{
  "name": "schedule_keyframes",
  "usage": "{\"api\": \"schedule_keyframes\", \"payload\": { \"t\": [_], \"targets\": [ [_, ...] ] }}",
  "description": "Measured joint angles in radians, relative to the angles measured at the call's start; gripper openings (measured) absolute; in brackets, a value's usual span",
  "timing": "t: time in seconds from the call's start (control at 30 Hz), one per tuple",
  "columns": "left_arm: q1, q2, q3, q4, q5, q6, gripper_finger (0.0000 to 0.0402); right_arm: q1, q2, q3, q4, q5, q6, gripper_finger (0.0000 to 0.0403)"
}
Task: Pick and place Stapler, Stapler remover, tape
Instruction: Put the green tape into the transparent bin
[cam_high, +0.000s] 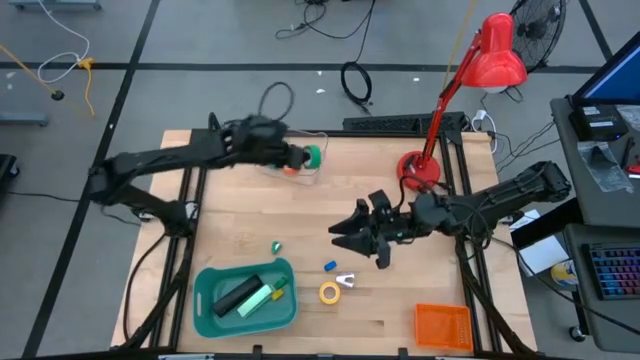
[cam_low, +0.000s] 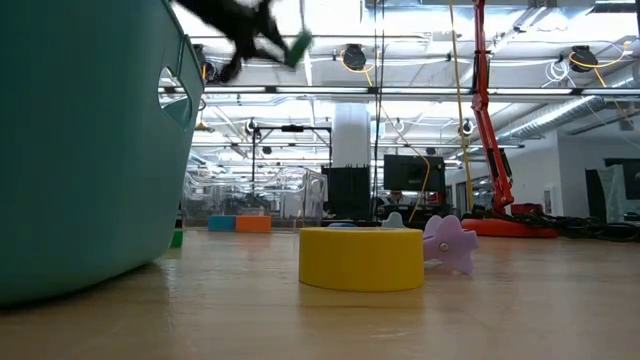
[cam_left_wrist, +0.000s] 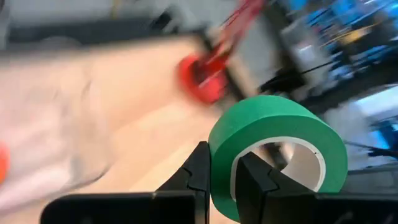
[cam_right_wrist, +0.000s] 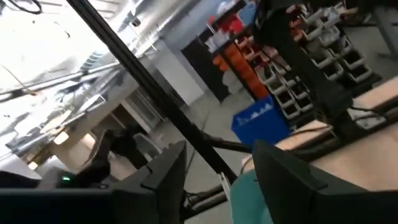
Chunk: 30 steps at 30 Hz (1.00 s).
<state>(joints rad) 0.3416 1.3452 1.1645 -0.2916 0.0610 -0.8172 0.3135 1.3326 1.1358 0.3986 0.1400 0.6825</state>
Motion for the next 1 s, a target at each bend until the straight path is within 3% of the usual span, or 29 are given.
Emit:
{"api": "schedule_keyframes", "payload": {
  "t": [0.1,0.23,0.43,0.63,0.77,1.0],
  "targets": [
    [0.109,0.113,0.005,-0.072,0.099,-0.072,0.0036,0.016,0.0,0.0,-0.029,0.03,-0.013,0.0171],
    [0.182,0.256,0.05,-0.213,0.105,-0.045,0.0036,0.042,0.0,0.0,-0.031,0.046,-0.038,0.0165],
    [0.182,0.402,0.158,-0.256,0.058,0.006,0.0036,0.076,0.0,0.0,-0.039,0.075,-0.055,0.0164],
    [0.179,0.541,0.349,-0.45,-0.062,0.057,0.0036,0.098,0.0,0.0,-0.02,0.076,-0.069,0.0164],
    [0.173,0.619,0.424,-0.521,-0.066,0.072,0.0036,0.116,0.0,0.0,-0.014,0.093,-0.075,0.0164],
    [0.16,0.71,0.436,-0.586,-0.031,0.053,0.0036,0.16,0.0,0.0,-0.006,0.149,-0.102,0.0164]
  ]
}}
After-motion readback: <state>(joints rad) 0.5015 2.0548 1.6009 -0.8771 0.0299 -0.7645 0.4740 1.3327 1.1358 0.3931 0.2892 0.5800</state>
